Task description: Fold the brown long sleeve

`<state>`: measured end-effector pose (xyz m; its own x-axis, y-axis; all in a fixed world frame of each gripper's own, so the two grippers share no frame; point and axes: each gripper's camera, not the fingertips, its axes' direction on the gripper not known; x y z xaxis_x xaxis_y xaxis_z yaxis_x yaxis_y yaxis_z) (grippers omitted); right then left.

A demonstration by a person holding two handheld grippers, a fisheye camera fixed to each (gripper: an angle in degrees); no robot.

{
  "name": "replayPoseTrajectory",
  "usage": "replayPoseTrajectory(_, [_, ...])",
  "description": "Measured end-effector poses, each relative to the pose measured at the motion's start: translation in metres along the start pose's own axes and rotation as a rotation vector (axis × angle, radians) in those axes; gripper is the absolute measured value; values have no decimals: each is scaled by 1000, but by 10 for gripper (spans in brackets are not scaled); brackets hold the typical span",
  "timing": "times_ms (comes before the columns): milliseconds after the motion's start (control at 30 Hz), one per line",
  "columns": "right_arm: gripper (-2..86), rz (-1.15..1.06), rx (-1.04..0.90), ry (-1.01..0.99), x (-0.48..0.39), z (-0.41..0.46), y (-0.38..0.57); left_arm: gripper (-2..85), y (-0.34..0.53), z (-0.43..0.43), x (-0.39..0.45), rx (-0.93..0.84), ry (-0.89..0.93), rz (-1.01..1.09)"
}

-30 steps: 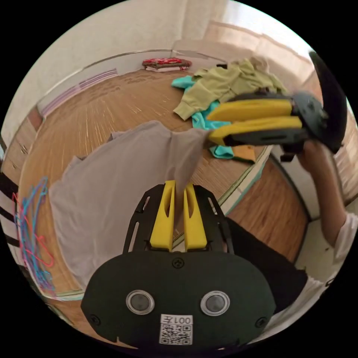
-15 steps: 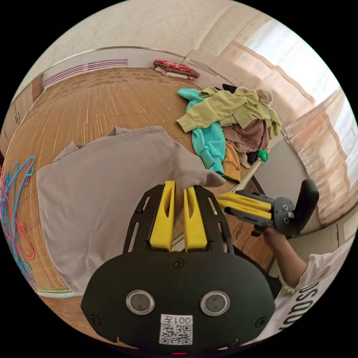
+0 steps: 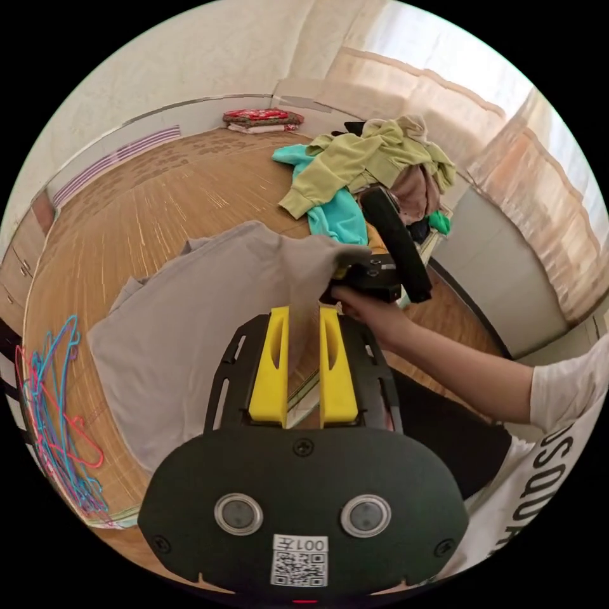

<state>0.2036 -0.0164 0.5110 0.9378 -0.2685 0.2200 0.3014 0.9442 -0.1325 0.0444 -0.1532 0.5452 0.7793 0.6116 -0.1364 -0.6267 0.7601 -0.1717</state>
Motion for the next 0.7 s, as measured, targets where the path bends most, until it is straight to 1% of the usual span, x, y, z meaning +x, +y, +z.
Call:
replayPoseTrajectory(100, [36, -14, 55, -12, -3, -19, 1, 71, 18, -30, 1, 6, -129, 5])
replayPoseTrajectory(167, [38, -46, 60, 7, -11, -27, -7, 47, 30, -34, -4, -13, -239, -3])
replayPoseTrajectory(200, [38, -54, 63, 11, -14, -28, -9, 39, 31, -31, -5, -31, -251, -1])
replayPoseTrajectory(267, [36, -83, 86, 19, -27, -32, -23, 14, 35, -3, -5, -127, -276, 24])
replayPoseTrajectory(333, [34, -112, 116, -1, -40, -35, -35, 1, 39, 22, 2, -204, -255, 33])
replayPoseTrajectory(400, [30, -172, 140, -26, -61, -39, -48, -6, 45, 31, 16, -194, -254, 35])
replayPoseTrajectory(500, [22, -314, 175, -28, -111, -45, -70, -8, 53, 24, 38, -144, -309, 23])
replayPoseTrajectory(600, [16, -495, 170, -117, -169, -43, -90, -9, 63, 13, 56, -96, -381, 31])
replayPoseTrajectory(667, [11, -686, 122, -207, -219, -37, -95, -9, 75, -2, 72, -70, -457, 29])
replayPoseTrajectory(700, [10, -739, 97, -234, -230, -34, -95, -9, 78, -6, 75, -66, -476, 24])
